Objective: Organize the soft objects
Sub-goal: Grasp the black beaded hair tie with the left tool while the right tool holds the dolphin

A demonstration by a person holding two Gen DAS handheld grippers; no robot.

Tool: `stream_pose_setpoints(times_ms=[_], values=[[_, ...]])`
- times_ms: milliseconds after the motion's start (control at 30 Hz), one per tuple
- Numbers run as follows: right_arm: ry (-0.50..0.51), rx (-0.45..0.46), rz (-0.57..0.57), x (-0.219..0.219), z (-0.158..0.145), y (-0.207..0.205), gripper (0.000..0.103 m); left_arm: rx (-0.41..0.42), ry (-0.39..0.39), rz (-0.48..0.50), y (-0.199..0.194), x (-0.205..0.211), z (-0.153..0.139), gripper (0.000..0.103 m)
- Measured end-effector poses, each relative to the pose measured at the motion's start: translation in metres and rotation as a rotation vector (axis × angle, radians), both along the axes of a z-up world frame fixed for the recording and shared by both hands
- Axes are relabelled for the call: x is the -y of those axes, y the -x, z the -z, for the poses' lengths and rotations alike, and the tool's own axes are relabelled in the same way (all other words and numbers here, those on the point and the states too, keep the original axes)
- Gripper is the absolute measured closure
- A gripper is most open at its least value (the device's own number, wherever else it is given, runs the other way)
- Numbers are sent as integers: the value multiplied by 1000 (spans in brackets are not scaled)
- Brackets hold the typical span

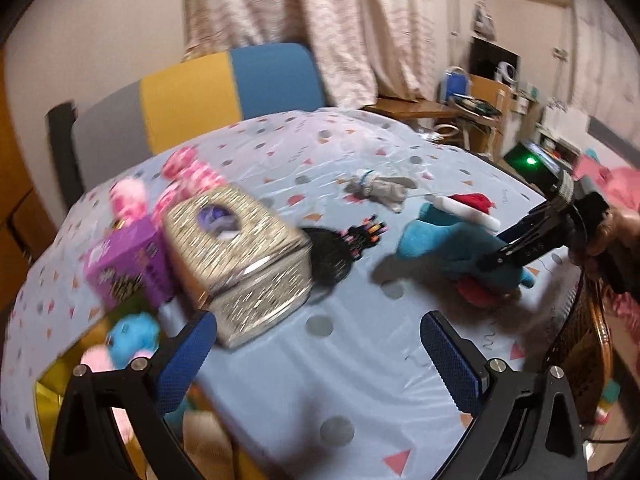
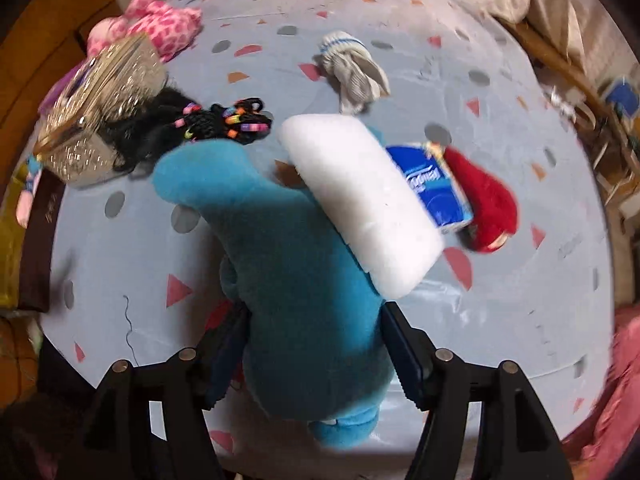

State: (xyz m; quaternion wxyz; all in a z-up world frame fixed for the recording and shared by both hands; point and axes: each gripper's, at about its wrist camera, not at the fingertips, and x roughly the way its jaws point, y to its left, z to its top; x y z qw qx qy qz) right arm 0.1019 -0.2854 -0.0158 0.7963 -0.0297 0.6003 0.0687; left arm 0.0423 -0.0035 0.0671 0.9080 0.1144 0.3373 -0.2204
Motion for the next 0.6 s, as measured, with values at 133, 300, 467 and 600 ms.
stream_pose_setpoints(times_ms=[133, 300, 467, 600], values=[[-66, 11, 45, 12, -3, -3, 33, 16, -54, 85, -18, 30, -6, 1], [-67, 1, 44, 11, -1, -3, 33, 16, -127, 167, -46, 66, -8, 2], [-93, 10, 56, 13, -2, -2, 33, -23, -246, 241, -87, 103, 3, 19], [-126, 22, 60, 15, -2, -3, 34, -84, -332, 260, -123, 124, 19, 27]])
